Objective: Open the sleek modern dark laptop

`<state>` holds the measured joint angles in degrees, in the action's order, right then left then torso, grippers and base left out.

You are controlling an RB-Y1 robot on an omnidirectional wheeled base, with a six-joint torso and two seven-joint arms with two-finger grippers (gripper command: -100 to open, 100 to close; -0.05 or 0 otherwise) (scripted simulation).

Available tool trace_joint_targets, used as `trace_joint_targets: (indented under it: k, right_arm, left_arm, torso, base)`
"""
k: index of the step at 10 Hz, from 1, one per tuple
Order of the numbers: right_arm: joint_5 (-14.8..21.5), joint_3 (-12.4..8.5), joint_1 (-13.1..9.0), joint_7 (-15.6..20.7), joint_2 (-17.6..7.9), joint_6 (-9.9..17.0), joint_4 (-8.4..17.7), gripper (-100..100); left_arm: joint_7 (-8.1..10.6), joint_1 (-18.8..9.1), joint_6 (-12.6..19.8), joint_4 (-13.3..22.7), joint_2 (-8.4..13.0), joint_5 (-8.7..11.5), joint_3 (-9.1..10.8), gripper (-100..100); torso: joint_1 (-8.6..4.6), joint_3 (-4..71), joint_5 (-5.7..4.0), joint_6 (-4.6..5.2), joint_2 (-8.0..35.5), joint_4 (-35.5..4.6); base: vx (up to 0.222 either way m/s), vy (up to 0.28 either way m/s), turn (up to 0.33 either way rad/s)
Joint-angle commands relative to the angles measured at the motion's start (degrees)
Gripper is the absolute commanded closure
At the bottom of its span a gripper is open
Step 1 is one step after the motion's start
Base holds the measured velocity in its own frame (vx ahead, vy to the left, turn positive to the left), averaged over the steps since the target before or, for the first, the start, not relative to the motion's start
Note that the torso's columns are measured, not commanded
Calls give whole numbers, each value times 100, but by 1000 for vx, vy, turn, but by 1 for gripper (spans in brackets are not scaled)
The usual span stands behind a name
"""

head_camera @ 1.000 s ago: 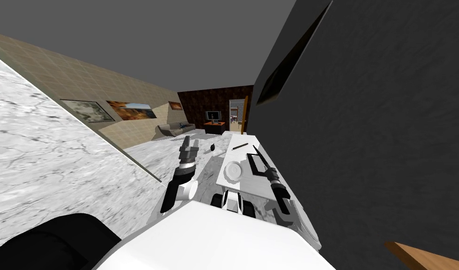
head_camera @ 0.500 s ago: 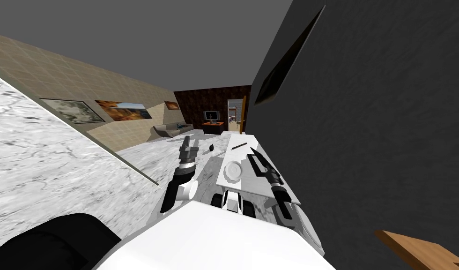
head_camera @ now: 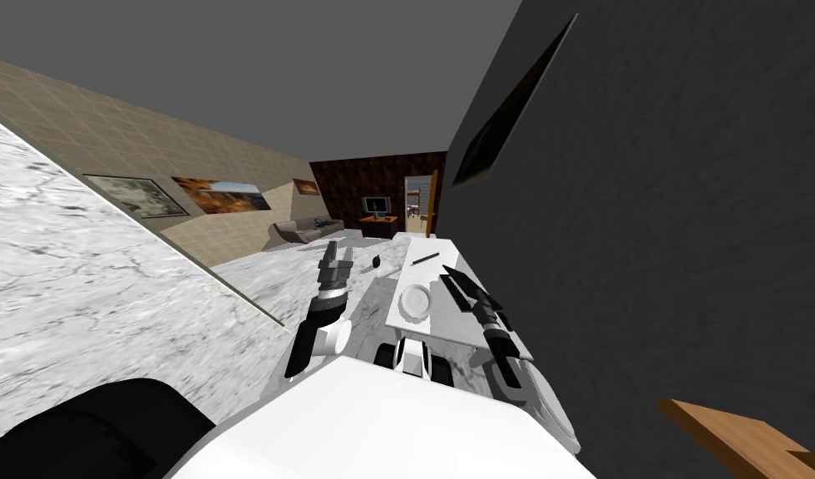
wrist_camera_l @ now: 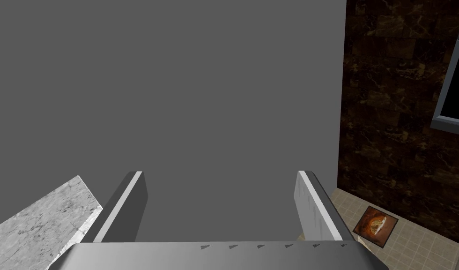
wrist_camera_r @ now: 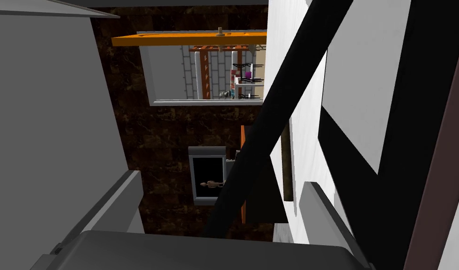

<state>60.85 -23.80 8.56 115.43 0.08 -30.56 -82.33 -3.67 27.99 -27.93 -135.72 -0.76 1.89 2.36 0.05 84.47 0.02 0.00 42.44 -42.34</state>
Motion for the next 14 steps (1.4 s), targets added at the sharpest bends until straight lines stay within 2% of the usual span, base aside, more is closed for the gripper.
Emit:
trace_joint_targets:
  k: [1,7,8,9,14]
  right_arm:
    - [68,106,-109,-387,-285,309,-64,-100]
    - [267,413,-372,-1326,-993,1118,-281,-100]
    - [250,382,-336,-1215,-914,1031,-248,-100]
    - [253,386,-342,-1239,-922,1056,-242,0]
    - [259,385,-332,-1230,-924,1060,-232,0]
  left_arm:
    - [0,0,0,0,0,0,0,0]
    - [0,0,0,0,0,0,0,0]
    - [0,0,0,0,0,0,0,0]
    - [0,1,0,0,0,0,0,0]
    - [0,1,0,0,0,0,1,0]
  torso:
    - [-3,7,-1,0,-12,4]
    - [7,2,6,-2,-1,-5]
    - [8,3,7,-2,-3,-5]
    - [0,9,3,2,-14,0]
    - [-3,9,-3,-1,-13,6]
  base:
    - [-69,25,60]
    - [-65,26,61]
    - [-26,14,16]
    - [-6,3,0]
    - [0,0,0]
